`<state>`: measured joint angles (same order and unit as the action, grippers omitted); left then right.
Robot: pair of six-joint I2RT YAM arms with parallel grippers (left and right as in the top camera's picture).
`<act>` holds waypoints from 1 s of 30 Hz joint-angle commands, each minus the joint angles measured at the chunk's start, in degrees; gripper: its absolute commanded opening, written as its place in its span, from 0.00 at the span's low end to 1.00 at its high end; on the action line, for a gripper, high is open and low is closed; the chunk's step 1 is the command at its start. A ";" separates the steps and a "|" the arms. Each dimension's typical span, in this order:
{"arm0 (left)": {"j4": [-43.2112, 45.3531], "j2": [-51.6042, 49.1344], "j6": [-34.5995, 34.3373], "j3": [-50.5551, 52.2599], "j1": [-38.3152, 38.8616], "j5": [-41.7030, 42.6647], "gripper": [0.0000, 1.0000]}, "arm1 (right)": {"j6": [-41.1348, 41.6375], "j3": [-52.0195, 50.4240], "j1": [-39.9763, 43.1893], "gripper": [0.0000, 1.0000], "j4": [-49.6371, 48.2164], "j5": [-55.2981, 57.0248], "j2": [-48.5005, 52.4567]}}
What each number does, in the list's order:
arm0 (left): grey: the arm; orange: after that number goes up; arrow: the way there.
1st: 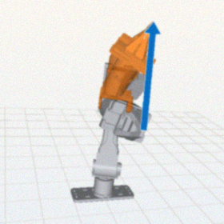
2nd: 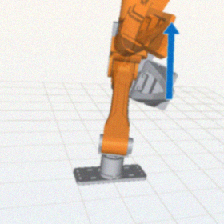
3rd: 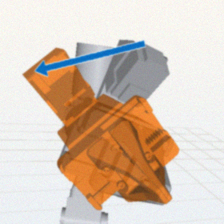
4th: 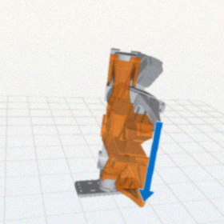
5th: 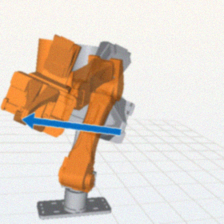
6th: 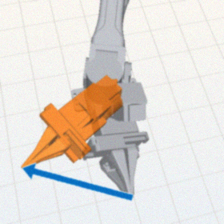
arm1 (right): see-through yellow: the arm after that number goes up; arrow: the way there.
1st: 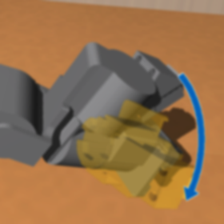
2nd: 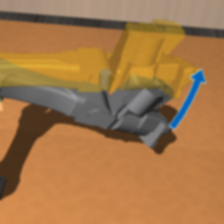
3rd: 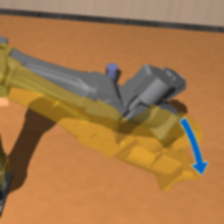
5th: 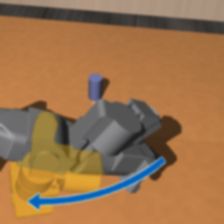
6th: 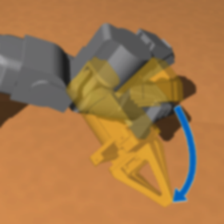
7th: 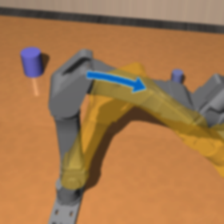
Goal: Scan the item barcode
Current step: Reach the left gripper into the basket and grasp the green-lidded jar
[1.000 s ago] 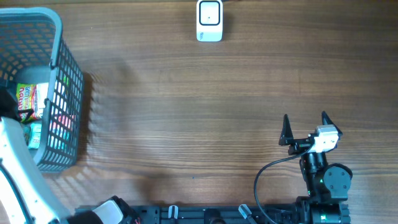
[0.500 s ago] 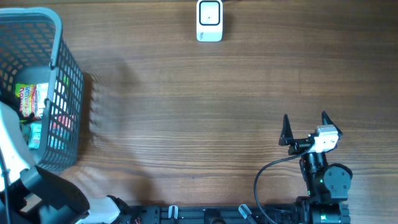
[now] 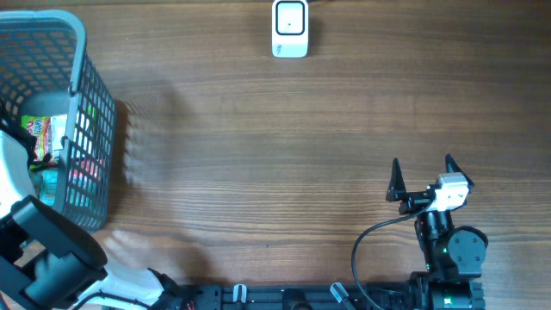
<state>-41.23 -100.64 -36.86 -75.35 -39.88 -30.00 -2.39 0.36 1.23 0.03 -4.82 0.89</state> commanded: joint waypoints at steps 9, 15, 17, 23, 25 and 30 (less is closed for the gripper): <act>9.81 -2.34 6.84 7.32 -2.54 3.85 1.00 | 0.94 -0.07 0.24 1.00 -0.13 0.96 -0.46; 11.54 -6.03 6.67 7.32 -4.39 4.48 1.00 | 0.94 -0.04 0.24 1.00 -0.11 0.96 -0.46; 12.17 -6.21 6.67 7.34 -4.39 4.48 1.00 | 0.94 -0.04 0.24 1.00 -0.11 0.96 -0.46; 12.09 -5.86 6.99 7.32 -4.39 4.46 0.62 | 0.94 -0.04 0.24 1.00 -0.13 0.96 -0.46; 11.82 -4.52 8.20 7.30 -4.15 4.44 0.55 | 0.94 -0.04 0.24 1.00 -0.13 0.96 -0.46; 10.45 2.12 8.17 7.08 -4.11 4.52 0.58 | 0.94 -0.07 0.24 1.00 -0.13 0.96 -0.46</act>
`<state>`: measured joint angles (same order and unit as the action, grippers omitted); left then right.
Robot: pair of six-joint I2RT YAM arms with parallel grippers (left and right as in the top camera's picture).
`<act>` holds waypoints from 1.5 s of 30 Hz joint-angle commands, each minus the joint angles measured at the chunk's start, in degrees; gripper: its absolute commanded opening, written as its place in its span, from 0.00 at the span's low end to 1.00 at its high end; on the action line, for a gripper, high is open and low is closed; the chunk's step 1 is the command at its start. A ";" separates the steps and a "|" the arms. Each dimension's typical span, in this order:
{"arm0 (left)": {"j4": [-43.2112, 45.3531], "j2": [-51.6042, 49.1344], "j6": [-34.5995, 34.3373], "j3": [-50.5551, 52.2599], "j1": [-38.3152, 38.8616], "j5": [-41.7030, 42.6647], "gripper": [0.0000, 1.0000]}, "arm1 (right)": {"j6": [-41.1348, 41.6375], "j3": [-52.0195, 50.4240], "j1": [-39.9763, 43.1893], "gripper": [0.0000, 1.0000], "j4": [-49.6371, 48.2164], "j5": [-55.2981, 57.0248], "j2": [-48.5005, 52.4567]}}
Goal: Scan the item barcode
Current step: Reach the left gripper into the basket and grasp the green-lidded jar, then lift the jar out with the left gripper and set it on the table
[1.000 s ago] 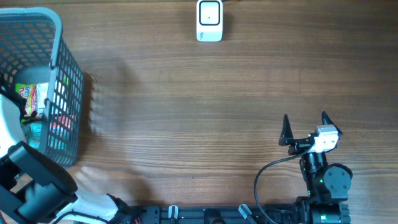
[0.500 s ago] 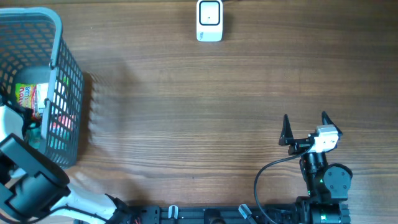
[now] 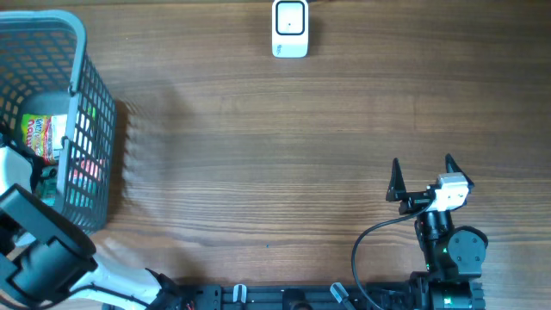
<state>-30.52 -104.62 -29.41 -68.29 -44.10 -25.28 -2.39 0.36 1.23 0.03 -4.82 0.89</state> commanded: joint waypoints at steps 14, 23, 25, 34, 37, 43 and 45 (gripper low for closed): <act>4.55 55.43 -10.84 0.02 2.36 46.07 0.64 | 0.94 -0.07 0.24 1.00 -0.13 0.96 -0.46; -6.19 47.87 -12.61 0.04 36.35 48.89 0.66 | 0.94 -0.04 0.24 1.00 -0.11 0.96 -0.46; -8.17 40.94 -11.26 0.04 45.94 43.10 0.66 | 0.94 -0.04 0.24 1.00 -0.11 0.96 -0.46; -4.07 11.34 -10.08 0.04 64.89 29.57 0.66 | 0.92 -0.04 0.24 1.00 -0.11 0.96 -0.46; 0.42 5.22 -10.05 0.04 66.10 28.09 0.66 | 0.94 -0.07 0.24 1.00 -0.13 0.96 -0.46; 2.10 -0.72 -9.03 0.04 66.14 15.37 0.66 | 0.92 -0.04 0.24 0.99 -0.11 0.96 -0.46; 3.58 -2.51 -5.57 0.04 66.64 14.27 0.68 | 0.94 -0.07 0.24 1.00 -0.13 0.96 -0.46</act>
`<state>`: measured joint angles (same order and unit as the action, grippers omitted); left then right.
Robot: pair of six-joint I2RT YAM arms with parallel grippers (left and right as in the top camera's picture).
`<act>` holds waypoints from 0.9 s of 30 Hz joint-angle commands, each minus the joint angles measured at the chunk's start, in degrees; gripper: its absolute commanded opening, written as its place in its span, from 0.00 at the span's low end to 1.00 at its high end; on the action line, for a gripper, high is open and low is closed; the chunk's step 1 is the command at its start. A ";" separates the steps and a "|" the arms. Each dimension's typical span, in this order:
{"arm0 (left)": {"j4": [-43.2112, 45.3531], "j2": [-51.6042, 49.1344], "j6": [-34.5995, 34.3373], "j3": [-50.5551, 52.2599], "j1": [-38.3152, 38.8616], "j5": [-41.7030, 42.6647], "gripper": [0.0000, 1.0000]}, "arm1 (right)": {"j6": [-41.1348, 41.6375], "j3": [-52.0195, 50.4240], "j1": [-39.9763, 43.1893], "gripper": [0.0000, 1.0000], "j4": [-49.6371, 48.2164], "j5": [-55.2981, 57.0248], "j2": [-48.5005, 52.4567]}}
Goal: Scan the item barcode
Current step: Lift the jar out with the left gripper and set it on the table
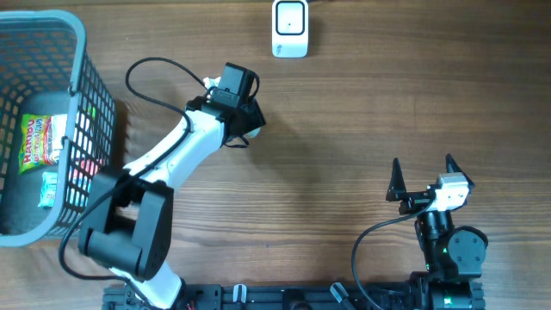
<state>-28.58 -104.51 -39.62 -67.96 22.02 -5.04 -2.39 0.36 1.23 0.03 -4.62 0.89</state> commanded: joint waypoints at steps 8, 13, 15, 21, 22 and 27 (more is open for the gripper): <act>2.03 -3.61 9.86 -0.31 7.96 -5.99 0.75 | 0.94 -0.04 0.24 1.00 -0.13 0.76 -0.46; -1.16 -0.09 10.93 -0.61 12.76 -6.38 0.94 | 0.94 -0.04 0.24 1.00 -0.13 0.76 -0.46; -6.25 4.46 10.93 -2.91 12.76 -6.38 1.00 | 0.92 -0.04 0.24 1.00 -0.13 0.76 -0.46; -21.59 21.49 15.98 -16.92 11.32 -9.86 1.00 | 0.94 -0.04 0.24 1.00 -0.11 0.76 -0.46; -24.26 24.09 16.50 -19.45 10.25 -12.92 1.00 | 0.94 -0.07 0.24 1.00 -0.13 0.76 -0.46; -28.55 36.17 16.44 -24.00 -4.81 -19.45 1.00 | 0.94 -0.07 0.24 1.00 -0.11 0.76 -0.46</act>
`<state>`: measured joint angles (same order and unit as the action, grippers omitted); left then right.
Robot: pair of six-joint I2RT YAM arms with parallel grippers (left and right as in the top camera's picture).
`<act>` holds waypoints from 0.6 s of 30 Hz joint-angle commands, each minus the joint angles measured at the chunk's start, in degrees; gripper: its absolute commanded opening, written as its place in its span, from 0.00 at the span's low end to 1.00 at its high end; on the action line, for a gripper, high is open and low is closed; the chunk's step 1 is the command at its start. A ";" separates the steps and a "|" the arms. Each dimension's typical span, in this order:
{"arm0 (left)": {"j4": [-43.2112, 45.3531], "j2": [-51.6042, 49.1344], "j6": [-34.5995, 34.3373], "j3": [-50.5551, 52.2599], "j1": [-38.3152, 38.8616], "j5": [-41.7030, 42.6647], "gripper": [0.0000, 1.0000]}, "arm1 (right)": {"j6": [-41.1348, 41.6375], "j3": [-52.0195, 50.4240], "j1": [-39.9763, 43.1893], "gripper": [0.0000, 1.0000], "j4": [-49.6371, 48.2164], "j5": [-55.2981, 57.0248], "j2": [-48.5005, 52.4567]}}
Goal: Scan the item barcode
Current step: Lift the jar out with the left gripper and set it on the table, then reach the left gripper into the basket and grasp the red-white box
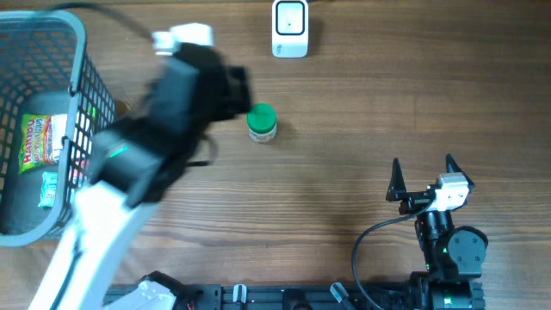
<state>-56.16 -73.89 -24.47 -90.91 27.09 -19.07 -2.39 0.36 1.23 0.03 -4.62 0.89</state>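
A small jar with a green lid (262, 122) stands on the wooden table, a short way below and left of the white barcode scanner (290, 28) at the far edge. My left gripper (234, 93) is raised towards the camera just left of the jar. It is large and blurred, so its fingers cannot be made out. Nothing shows in its grasp. My right gripper (422, 176) rests open at the near right, with nothing between its fingers.
A grey mesh basket (82, 52) stands at the far left, holding a colourful sweets packet (39, 138) and a small pale item (47, 189). The raised left arm hides part of the table beside the basket.
The left arm, then stretched low with its gripper over the table's middle, is now lifted towards the camera. The green-lidded jar now stands uncovered where the gripper was. The right arm is unchanged.
At the two oldest moments the left arm reached into the basket at the left. Then its gripper was out over the table below the scanner. Now the arm is raised and a green-lidded jar stands on that spot. The right gripper stayed open and still.
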 commanded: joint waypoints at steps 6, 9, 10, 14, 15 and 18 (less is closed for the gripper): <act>-4.35 8.57 -0.57 -1.03 -53.18 20.55 1.00 | 0.96 -0.04 0.24 1.00 -0.13 0.76 -0.46; -7.28 3.41 0.17 -1.03 -65.81 34.34 1.00 | 0.94 -0.04 0.24 1.00 -0.11 0.76 -0.46; -8.11 0.46 0.31 -1.03 -69.70 38.95 1.00 | 0.96 -0.04 0.24 1.00 -0.13 0.76 -0.46; -8.79 -8.68 0.35 -0.90 -74.62 41.13 1.00 | 0.92 -0.04 0.24 1.00 -0.11 0.76 -0.46; -8.94 -11.19 0.52 -0.61 -74.60 41.13 1.00 | 0.94 -0.04 0.24 1.00 -0.13 0.76 -0.46; -8.70 -15.32 0.50 1.11 -74.55 41.13 1.00 | 0.94 -0.07 0.24 1.00 -0.13 0.76 -0.46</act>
<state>-64.73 -85.95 -24.67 -91.48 -47.33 19.03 -2.39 0.36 1.23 0.03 -4.58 0.89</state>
